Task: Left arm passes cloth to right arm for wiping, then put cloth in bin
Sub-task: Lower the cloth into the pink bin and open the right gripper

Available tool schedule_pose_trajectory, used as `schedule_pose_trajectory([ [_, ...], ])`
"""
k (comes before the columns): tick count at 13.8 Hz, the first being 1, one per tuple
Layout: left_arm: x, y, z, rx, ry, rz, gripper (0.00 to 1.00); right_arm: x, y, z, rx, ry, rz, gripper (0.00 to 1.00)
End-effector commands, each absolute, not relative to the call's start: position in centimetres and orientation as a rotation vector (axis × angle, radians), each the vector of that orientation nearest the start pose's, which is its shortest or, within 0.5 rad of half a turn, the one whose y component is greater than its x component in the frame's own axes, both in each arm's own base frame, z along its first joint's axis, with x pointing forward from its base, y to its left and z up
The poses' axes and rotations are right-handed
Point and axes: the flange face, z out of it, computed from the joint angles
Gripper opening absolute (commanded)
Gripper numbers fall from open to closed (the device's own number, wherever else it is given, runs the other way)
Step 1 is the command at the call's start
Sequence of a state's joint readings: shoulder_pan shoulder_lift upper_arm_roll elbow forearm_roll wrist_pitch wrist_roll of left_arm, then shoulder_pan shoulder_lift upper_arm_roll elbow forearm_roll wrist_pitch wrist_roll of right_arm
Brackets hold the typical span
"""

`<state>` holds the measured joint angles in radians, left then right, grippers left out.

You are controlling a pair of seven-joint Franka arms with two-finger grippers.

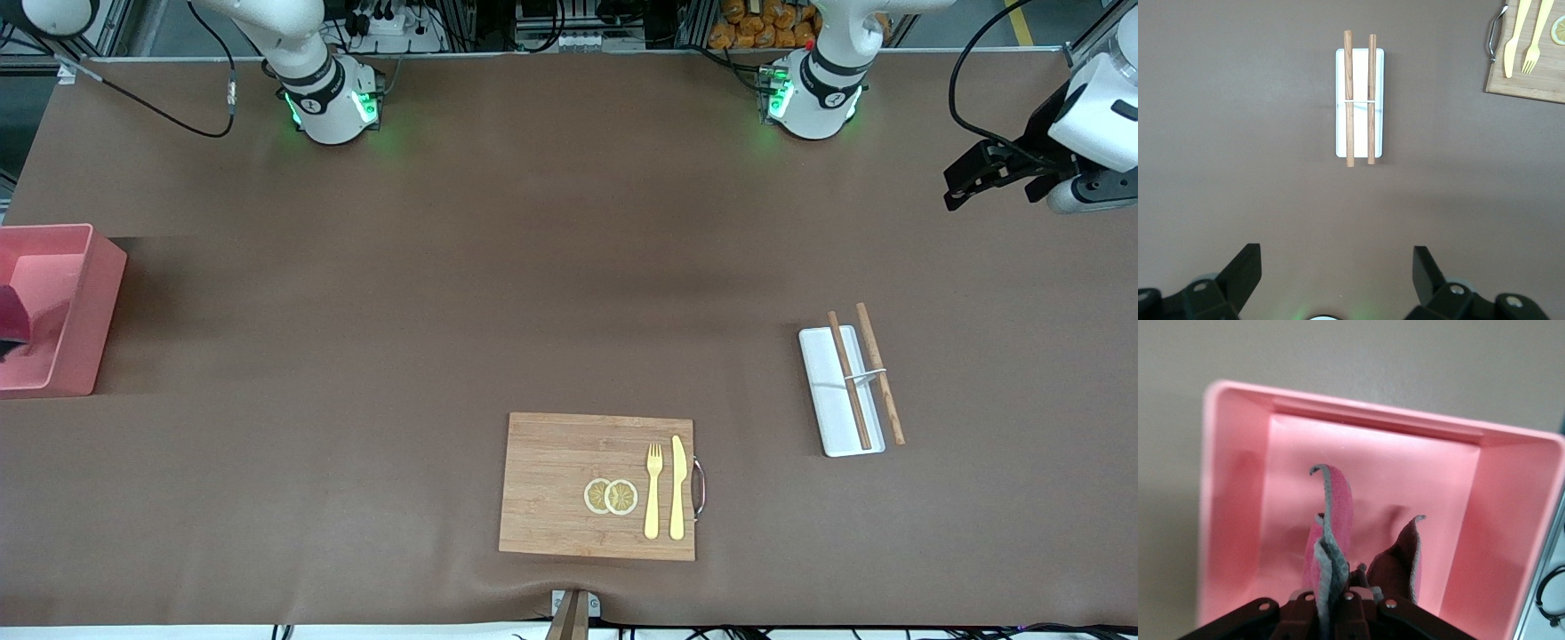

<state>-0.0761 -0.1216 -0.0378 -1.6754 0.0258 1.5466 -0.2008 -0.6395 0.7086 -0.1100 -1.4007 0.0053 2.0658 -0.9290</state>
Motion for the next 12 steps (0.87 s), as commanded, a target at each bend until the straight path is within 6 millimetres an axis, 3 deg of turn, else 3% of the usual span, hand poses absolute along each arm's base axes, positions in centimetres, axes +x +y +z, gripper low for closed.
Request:
schedule_pose_trajectory([
  [1, 51.0, -5.7, 64.2, -3.11, -0.109, 0.003, 1.0, 53.8, -49.0, 26.2, -3.085, -0.348, 0.058, 0.0],
  [2, 51.1, -5.8, 64.1, -3.11, -0.107, 0.005, 1.0, 53.7, -49.1, 25.6, -3.08, -0.345, 0.06, 0.21],
  [3, 51.1, -5.7, 64.1, -3.11, -0.109, 0.005, 1.0, 53.7, -49.3, 24.7, -3.086, -0.346, 0.056, 0.51],
  [4, 51.1, -5.7, 64.0, -3.11, -0.109, 0.008, 1.0, 53.6, -49.4, 23.5, -3.082, -0.349, 0.053, 0.63],
  [5, 51.1, -5.7, 63.9, -3.109, -0.109, 0.01, 1.0, 53.4, -49.3, 22.4, -3.058, -0.35, 0.039, 1.0],
  [8, 51.1, -5.7, 64.0, -3.11, -0.109, 0.008, 1.0, 54.2, -48.7, 23.3, -3.048, -0.343, 0.009, 1.0],
  [12, 51.1, -5.7, 63.9, -3.109, -0.109, 0.01, 1.0, 55.4, -46.9, 28.8, -3.028, -0.391, 0.004, 1.0],
])
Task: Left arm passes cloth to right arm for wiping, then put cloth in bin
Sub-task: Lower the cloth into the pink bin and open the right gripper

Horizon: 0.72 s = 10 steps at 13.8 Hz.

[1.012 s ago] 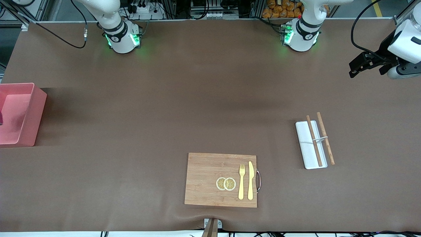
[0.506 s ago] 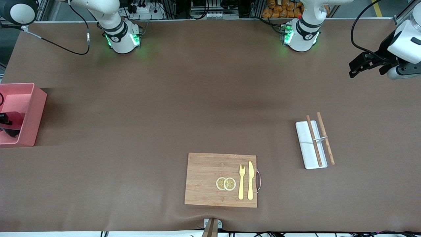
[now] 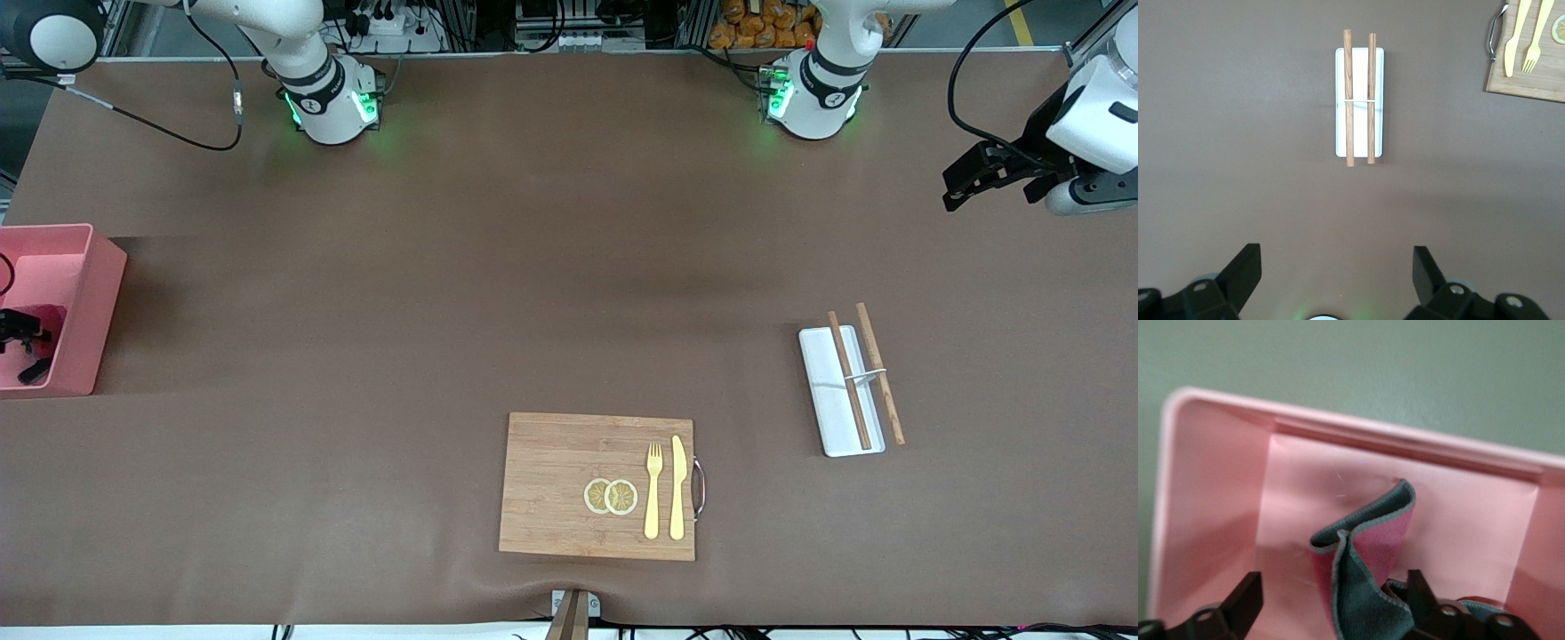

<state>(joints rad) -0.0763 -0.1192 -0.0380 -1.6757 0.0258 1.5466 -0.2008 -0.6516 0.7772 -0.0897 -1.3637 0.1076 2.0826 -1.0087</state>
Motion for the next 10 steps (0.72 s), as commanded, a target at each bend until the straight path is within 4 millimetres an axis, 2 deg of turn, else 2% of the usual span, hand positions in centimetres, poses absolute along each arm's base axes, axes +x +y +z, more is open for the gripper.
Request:
schedule_pose_trajectory([
  [1, 51.1, -5.6, 63.9, -3.109, -0.111, 0.01, 1.0, 56.3, -45.7, 31.0, -3.03, -0.417, -0.009, 1.0],
  [3, 51.1, -5.5, 63.9, -3.109, -0.114, 0.012, 1.0, 58.0, -42.6, 36.4, -3.05, -0.478, -0.041, 1.0],
  [4, 51.1, -5.5, 63.9, -3.109, -0.114, 0.012, 1.0, 58.5, -40.9, 38.1, -3.039, -0.475, -0.015, 1.0],
  [7, 51.1, -5.4, 63.9, -3.109, -0.118, 0.012, 1.0, 60.5, -34.8, 42.9, -3.071, -0.384, 0.039, 1.0],
  [10, 50.9, -5.2, 64.1, -3.109, -0.126, 0.008, 1.0, 61.8, -27.9, 46.1, -3.056, -0.307, 0.112, 1.0],
])
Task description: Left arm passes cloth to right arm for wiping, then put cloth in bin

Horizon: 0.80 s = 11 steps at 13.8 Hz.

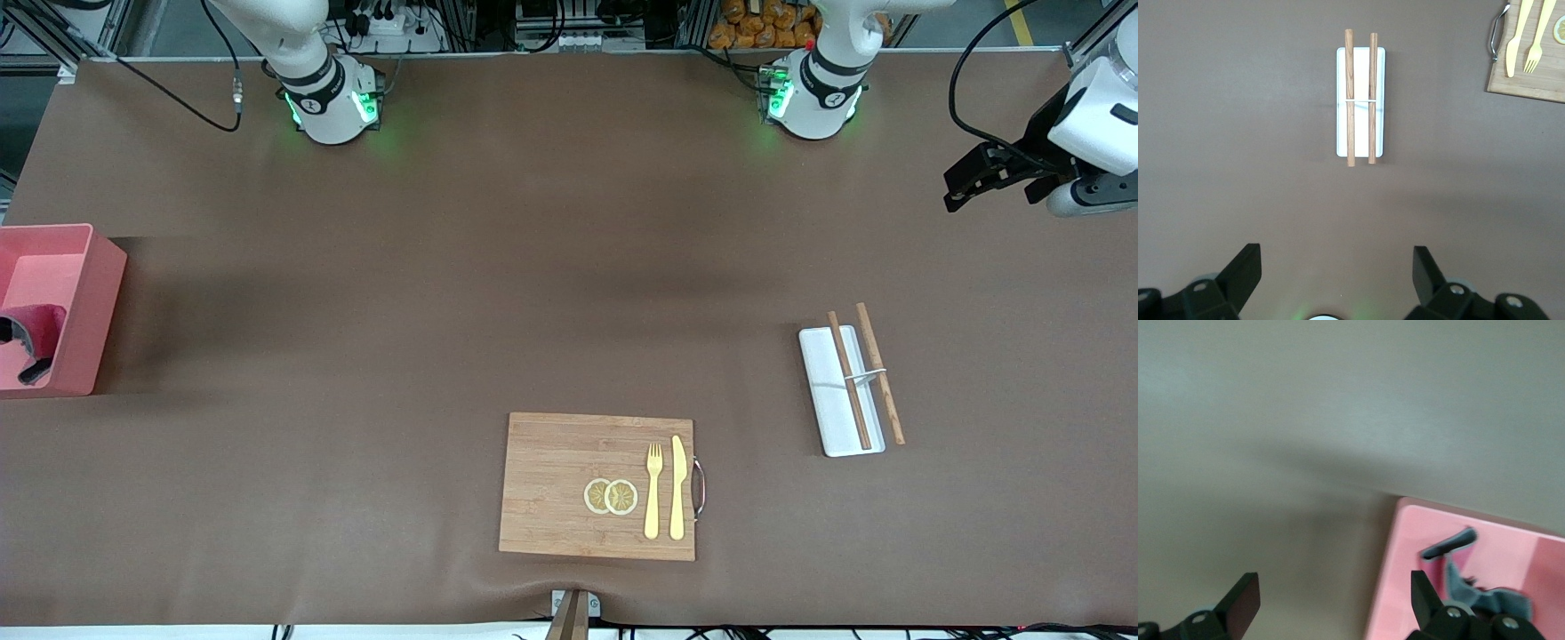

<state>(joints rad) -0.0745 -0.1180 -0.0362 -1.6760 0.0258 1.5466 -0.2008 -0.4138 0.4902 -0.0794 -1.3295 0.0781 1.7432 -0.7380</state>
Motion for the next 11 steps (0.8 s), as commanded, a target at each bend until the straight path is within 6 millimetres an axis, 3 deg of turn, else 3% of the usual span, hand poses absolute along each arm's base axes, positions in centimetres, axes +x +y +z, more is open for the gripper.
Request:
schedule_pose_trajectory([
  [1, 50.9, -5.1, 64.2, -3.109, -0.126, 0.003, 1.0, 62.1, -25.5, 47.1, -3.053, -0.26, 0.141, 1.0],
  [3, 50.9, -4.9, 64.2, -3.109, -0.133, 0.006, 1.0, 62.6, -19.9, 49.1, -3.056, -0.17, 0.184, 1.0],
  [7, 50.8, -4.2, 64.4, -3.109, -0.152, 0.001, 1.0, 61.1, -11.2, 52.5, -3.071, -0.044, 0.182, 1.0],
  [11, 50.9, -4.5, 64.5, -3.111, -0.123, -0.003, 1.0, 57.9, -6.8, 53.3, -3.077, -0.05, 0.088, 1.0],
])
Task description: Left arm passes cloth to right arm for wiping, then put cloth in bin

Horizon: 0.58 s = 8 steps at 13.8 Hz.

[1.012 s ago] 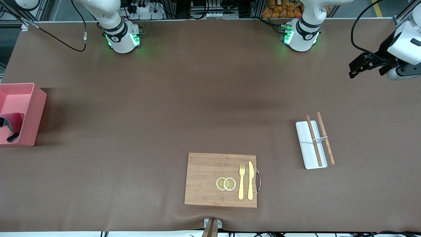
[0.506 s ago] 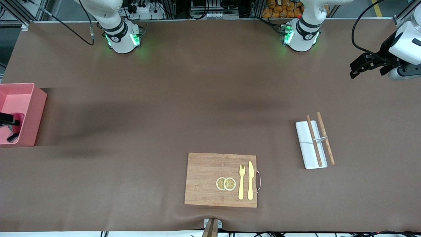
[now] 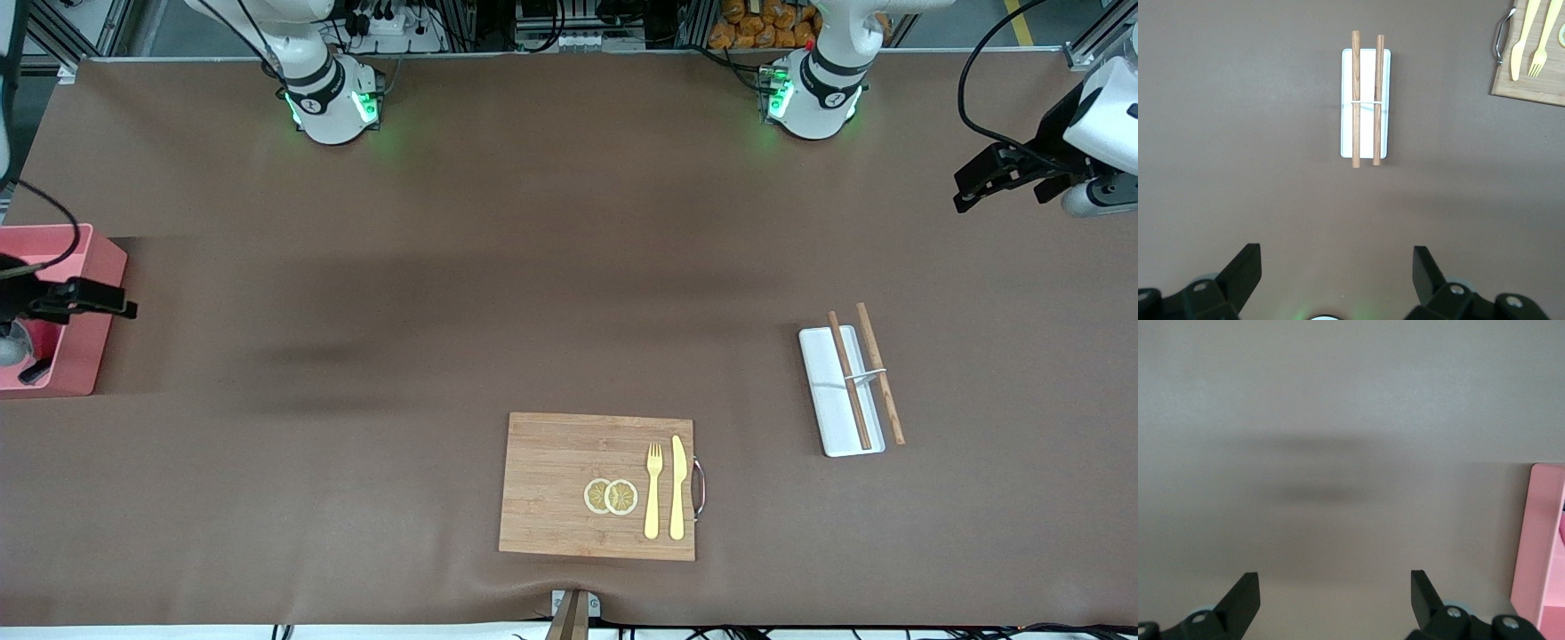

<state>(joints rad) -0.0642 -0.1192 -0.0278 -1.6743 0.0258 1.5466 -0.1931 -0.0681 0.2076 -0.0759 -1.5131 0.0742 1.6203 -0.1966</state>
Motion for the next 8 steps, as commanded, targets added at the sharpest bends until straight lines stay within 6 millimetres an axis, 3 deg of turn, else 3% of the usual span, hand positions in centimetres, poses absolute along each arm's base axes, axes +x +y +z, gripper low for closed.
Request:
schedule_pose_trajectory([
  [1, 51.0, -4.5, 64.3, -3.111, -0.126, -0.003, 1.0, 56.8, -6.7, 52.7, -3.079, -0.048, 0.043, 1.0],
  [4, 51.0, -4.5, 64.4, -3.111, -0.126, -0.006, 1.0, 55.1, -6.1, 51.4, -3.079, -0.005, 0.012, 1.0],
  [8, 51.0, -4.4, 64.3, -3.111, -0.128, -0.003, 1.0, 55.4, -6.0, 52.7, -3.083, 0.012, -0.022, 1.0],
])
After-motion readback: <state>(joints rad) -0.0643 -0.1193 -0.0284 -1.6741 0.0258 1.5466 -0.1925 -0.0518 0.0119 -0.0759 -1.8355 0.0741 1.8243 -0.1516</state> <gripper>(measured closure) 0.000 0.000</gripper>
